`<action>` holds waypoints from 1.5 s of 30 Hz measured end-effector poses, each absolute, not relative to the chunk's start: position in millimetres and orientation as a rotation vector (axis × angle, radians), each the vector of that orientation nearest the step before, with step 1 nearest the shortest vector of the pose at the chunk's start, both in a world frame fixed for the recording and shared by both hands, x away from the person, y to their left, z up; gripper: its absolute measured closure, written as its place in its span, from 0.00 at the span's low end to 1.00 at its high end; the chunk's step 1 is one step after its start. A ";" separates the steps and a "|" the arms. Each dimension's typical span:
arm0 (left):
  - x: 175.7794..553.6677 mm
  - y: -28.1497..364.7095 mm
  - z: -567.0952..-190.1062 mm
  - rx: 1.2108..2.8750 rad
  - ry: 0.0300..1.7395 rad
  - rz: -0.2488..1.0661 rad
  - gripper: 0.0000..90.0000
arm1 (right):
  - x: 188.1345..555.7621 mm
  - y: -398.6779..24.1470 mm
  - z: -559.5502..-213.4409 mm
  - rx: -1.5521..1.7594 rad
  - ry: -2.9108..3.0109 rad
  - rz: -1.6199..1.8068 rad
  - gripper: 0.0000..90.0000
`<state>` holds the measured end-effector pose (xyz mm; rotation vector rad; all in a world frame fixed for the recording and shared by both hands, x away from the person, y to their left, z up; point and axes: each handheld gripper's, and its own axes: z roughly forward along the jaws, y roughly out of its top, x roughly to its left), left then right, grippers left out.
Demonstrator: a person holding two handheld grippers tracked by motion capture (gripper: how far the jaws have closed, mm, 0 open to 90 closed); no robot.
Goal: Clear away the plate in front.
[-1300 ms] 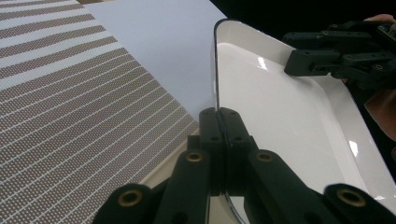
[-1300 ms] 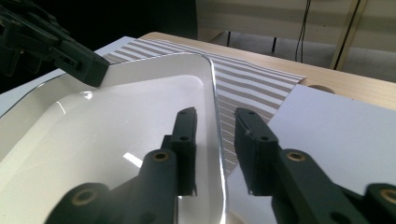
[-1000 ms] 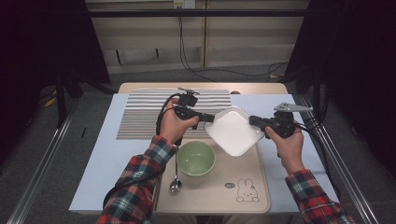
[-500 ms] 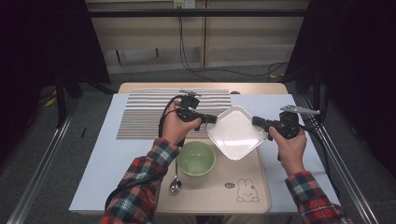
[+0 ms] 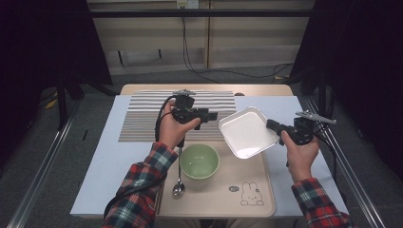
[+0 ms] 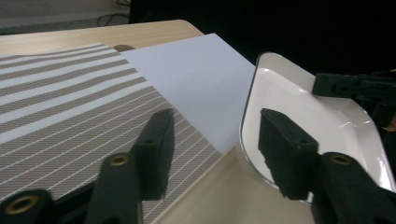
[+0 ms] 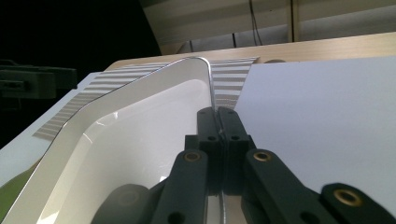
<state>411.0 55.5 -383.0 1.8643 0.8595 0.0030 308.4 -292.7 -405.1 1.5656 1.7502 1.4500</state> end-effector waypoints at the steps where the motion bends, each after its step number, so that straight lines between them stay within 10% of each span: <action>1: 410.9 57.1 -383.5 1.866 0.853 0.010 0.46 | 306.3 -292.7 -406.1 1.571 1.730 1.441 1.00; 18: 408.9 93.2 -385.7 1.869 0.931 0.180 0.22 | 285.4 -280.3 -421.3 1.662 1.602 1.340 1.00; 45: 394.1 137.6 -407.2 1.876 1.004 0.359 0.11 | 259.6 -256.2 -439.3 1.708 1.521 1.271 1.00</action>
